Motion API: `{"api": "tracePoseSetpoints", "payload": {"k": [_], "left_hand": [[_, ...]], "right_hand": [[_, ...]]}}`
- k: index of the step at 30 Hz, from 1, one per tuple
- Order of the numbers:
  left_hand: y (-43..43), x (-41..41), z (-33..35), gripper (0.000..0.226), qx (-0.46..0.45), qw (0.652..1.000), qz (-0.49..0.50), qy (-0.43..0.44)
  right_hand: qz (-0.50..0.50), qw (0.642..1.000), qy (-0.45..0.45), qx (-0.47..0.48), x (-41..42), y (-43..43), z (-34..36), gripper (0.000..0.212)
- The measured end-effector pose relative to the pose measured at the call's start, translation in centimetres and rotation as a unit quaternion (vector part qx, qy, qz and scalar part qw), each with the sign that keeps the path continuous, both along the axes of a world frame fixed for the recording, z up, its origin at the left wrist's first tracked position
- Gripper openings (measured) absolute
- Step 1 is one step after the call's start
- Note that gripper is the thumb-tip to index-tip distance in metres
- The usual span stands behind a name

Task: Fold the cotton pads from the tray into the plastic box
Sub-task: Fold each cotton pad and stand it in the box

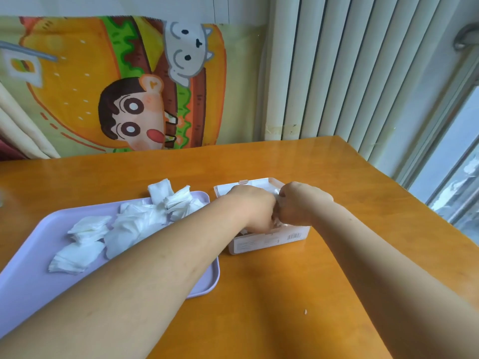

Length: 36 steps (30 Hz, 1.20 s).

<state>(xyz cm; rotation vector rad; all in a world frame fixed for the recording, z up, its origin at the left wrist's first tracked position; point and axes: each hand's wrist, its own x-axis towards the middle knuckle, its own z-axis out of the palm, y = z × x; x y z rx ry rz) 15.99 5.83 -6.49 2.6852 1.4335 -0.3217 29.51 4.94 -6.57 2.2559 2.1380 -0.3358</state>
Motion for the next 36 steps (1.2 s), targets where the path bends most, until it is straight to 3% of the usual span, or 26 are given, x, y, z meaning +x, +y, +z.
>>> {"api": "tracePoseSetpoints", "payload": {"k": [6, 9, 11, 16, 25, 29, 32, 36], "left_hand": [[-0.3, -2.1, -0.9, 0.022, 0.057, 0.983, 0.022, -0.171], [-1.2, -3.8, -1.1, 0.021, 0.099, 0.971, 0.042, -0.211], [-1.9, -5.0, -1.2, 0.018, 0.116, 0.968, 0.065, -0.212], [-3.2, -7.1, -2.2, 0.018, 0.129, 0.957, 0.11, -0.234], [-4.9, -8.1, -3.1, 0.024, 0.126, 0.951, 0.091, -0.267], [-7.0, -10.2, -2.9, 0.025, 0.126, 0.925, 0.084, -0.348], [-8.6, -13.3, -3.1, 0.019, 0.138, 0.924, 0.106, -0.342], [-11.0, -18.5, -3.0, 0.018, 0.087, 0.914, 0.209, -0.336]], "right_hand": [[-0.027, 0.995, 0.05, 0.076, 1.0, -0.4, -1.1, 0.029], [-0.019, 0.993, 0.046, 0.103, 0.6, -1.0, -1.7, 0.021], [-0.016, 0.993, 0.05, 0.106, 0.3, -1.4, -1.8, 0.026], [-0.015, 0.996, 0.04, 0.084, 0.0, -2.1, -1.4, 0.07], [-0.005, 0.999, 0.034, 0.031, -1.3, -3.0, 0.2, 0.064], [0.022, 0.987, 0.014, 0.159, -3.4, -5.0, 1.4, 0.056], [0.088, 0.956, 0.144, 0.24, -7.1, -7.2, 1.0, 0.052], [0.136, 0.918, 0.343, 0.142, -12.2, -9.5, -2.5, 0.036]]}}
